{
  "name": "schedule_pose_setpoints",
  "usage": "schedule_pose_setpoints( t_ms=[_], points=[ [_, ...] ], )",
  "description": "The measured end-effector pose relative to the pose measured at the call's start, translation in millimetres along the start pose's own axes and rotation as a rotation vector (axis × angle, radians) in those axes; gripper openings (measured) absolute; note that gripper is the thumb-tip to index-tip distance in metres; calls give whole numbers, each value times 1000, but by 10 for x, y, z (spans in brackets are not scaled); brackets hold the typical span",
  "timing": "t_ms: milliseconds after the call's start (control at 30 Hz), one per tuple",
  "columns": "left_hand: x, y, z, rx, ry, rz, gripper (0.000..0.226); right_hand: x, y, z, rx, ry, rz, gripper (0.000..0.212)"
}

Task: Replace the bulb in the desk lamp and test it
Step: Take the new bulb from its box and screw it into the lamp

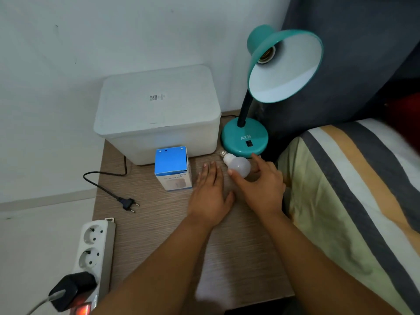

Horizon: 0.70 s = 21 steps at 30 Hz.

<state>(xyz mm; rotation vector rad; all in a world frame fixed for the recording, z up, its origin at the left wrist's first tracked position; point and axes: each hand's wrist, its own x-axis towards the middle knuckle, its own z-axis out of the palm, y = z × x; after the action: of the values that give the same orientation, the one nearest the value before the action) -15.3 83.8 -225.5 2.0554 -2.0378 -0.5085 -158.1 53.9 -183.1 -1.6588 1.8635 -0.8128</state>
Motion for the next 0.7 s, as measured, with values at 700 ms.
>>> schedule_pose_setpoints(
  t_ms=[700],
  points=[
    [-1230, -603, -664, -159, 221, -76, 72, -714, -490, 416, 212, -323, -82, 84]
  ],
)
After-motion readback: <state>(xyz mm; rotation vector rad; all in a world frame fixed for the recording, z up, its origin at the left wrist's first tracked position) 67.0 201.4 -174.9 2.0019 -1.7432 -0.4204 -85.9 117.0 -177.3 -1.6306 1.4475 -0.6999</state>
